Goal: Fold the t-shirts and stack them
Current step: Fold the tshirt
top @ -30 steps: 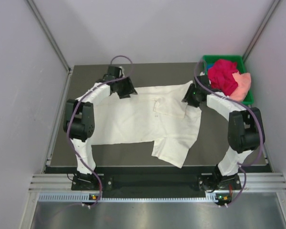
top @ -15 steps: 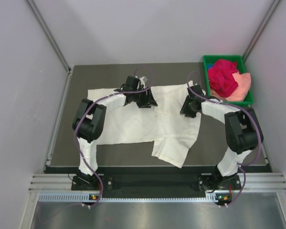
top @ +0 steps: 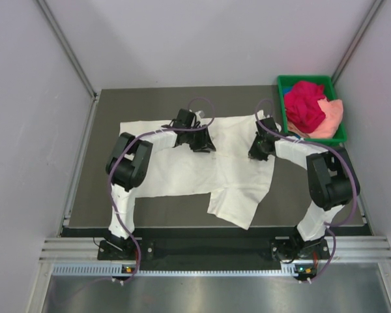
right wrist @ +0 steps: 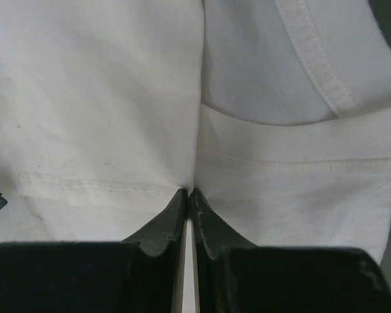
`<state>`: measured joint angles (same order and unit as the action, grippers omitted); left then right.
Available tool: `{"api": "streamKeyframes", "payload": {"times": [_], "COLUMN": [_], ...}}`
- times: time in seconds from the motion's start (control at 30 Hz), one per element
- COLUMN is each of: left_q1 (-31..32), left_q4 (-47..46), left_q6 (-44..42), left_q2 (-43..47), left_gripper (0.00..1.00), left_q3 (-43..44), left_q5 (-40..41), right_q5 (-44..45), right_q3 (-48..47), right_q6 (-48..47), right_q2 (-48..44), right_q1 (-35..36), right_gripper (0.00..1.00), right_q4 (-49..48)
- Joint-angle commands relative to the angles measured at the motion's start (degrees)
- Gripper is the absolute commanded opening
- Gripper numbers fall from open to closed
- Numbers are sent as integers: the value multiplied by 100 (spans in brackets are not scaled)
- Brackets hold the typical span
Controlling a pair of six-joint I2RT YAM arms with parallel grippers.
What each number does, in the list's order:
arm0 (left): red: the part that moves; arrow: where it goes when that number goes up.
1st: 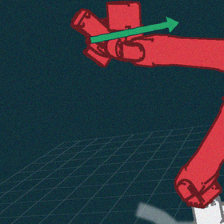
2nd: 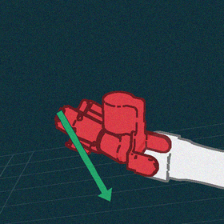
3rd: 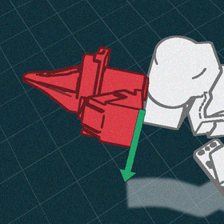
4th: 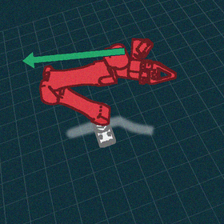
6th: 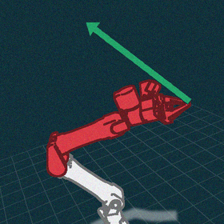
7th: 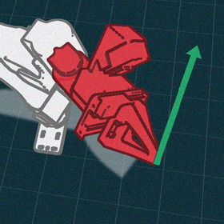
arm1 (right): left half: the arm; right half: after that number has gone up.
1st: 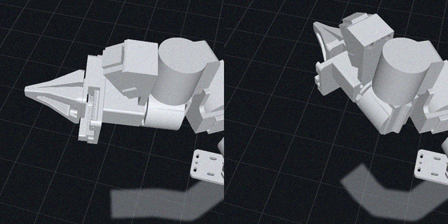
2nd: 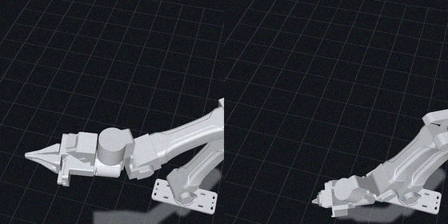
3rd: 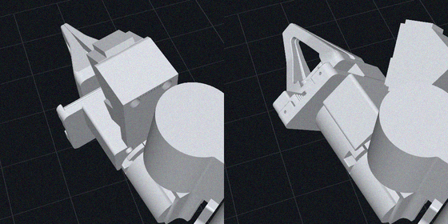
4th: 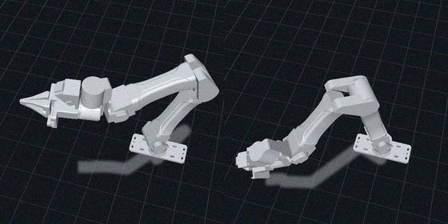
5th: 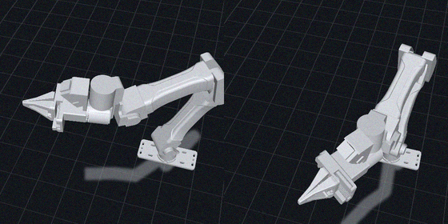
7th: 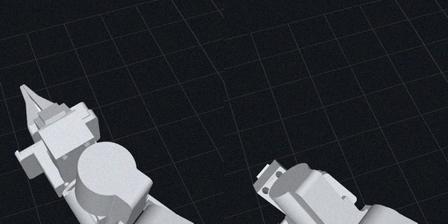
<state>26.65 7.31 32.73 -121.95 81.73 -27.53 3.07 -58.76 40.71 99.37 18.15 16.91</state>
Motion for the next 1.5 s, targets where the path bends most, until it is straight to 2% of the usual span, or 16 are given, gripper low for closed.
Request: {"api": "streamKeyframes", "payload": {"times": [0.0,0.1,0.13,0.2,0.53,0.87,1.07,1.13,1.2,1.27,1.37,1.4,1.47], "left_q1": [24,33,33,33,33,33,33,33,42,33,-46,-90,-327], "left_q4": [-221,-221,-221,-143,964,1624,1923,1958,2080,2221,2695,2784,2916], "left_q6": [-118,-74,-65,-4,93,-47,-91,-91,-91,-153,-302,-328,-390], "left_q2": [-145,-136,-136,-101,-57,-241,-356,-347,-321,-225,-49,-13,109], "left_gripper": [35,20,7,0,0,0,0,0,4,22,32,36,37], "left_q3": [211,238,246,325,853,1116,1240,1231,1248,1345,1607,1652,1723], "left_q5": [2,-24,-33,-51,441,880,995,969,934,916,1179,1336,1460], "right_q5": [-35,-96,-131,-192,-219,387,747,782,879,906,801,600,353], "right_q3": [23,14,14,23,435,717,717,630,384,156,-134,-188,-432], "right_q6": [34,42,42,95,789,1474,1546,1379,1081,729,168,-26,-709], "right_q2": [-269,-374,-436,-515,-1086,-1341,-1236,-1131,-1069,-1078,-1078,-1034,-912], "right_q1": [92,92,92,83,180,592,672,672,628,549,234,15,-197], "right_gripper": [2,0,0,0,0,0,0,4,18,33,43,45,45], "right_q4": [-276,-258,-241,-240,-161,-135,-126,-74,180,321,270,165,-90]}}
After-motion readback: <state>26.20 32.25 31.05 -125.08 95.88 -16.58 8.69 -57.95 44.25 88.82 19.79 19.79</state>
